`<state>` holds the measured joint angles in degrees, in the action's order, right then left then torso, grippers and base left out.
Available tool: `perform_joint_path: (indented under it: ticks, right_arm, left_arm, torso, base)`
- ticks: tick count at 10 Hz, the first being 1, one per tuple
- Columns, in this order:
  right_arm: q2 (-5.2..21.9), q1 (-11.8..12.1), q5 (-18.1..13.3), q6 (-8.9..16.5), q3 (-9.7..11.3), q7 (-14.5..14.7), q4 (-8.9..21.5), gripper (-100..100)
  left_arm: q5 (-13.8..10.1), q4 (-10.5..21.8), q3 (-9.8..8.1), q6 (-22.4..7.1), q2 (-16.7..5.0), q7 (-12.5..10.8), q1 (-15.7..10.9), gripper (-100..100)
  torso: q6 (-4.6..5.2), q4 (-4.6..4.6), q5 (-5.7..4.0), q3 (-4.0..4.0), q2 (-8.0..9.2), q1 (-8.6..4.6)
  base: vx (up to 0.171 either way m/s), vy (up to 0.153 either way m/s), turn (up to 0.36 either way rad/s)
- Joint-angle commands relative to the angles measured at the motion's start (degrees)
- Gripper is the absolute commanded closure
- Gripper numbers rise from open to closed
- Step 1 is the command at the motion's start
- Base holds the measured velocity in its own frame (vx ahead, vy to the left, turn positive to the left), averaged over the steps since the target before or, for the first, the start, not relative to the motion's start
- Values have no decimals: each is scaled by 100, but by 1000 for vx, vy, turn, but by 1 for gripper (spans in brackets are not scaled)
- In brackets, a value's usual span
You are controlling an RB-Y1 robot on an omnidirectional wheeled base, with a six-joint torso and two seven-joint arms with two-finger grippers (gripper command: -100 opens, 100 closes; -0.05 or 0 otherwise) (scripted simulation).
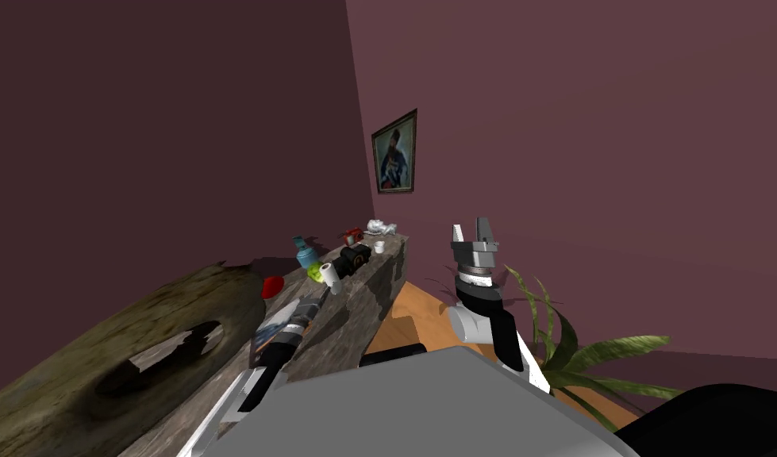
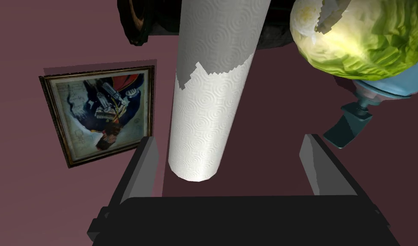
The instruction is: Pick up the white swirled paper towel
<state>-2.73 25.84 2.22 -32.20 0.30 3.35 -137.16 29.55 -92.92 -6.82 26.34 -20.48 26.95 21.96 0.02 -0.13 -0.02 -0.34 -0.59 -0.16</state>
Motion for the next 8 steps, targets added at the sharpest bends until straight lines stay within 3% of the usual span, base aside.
perform_joint_path:
  ticks: [1,2,3,4,6,7,8]
  right_arm:
    - [0,0,0,0,0,0,0,0]
    - [0,0,0,0,0,0,0,0]
    - [0,0,0,0,0,0,0,0]
    - [0,-1,0,0,0,0,0,0]
    - [0,-2,0,0,0,0,1,0]
    - [0,-1,0,0,0,0,1,0]
    - [0,-2,0,0,0,0,1,0]
  left_arm:
    - [-62,156,27,141,-158,111,31,-100]
    - [-37,98,12,96,-86,72,31,-100]
    - [-42,107,14,116,-94,89,32,0]
    - [-202,392,89,236,-214,159,-255,-100]
    - [-202,674,89,236,-214,159,-398,-100]
    - [-364,864,165,358,-334,232,-636,-100]
    - [-364,1004,165,358,-334,232,-767,-100]
  torso:
    - [0,0,0,0,0,0]
    - [0,0,-1,-2,-3,-5]
    - [-3,3,-1,9,17,-2]
    - [-3,7,0,20,36,1]
    - [-2,15,-2,39,68,-8]
    - [-4,15,-1,39,67,-4]
    - [-2,16,-1,43,76,-5]
  base:
    - [136,-34,-198]
    - [64,-13,-33]
    - [11,-2,7]
    - [-42,-23,-31]
    - [-59,-26,-8]
    - [-78,-24,-29]
    - [-75,-19,-15]
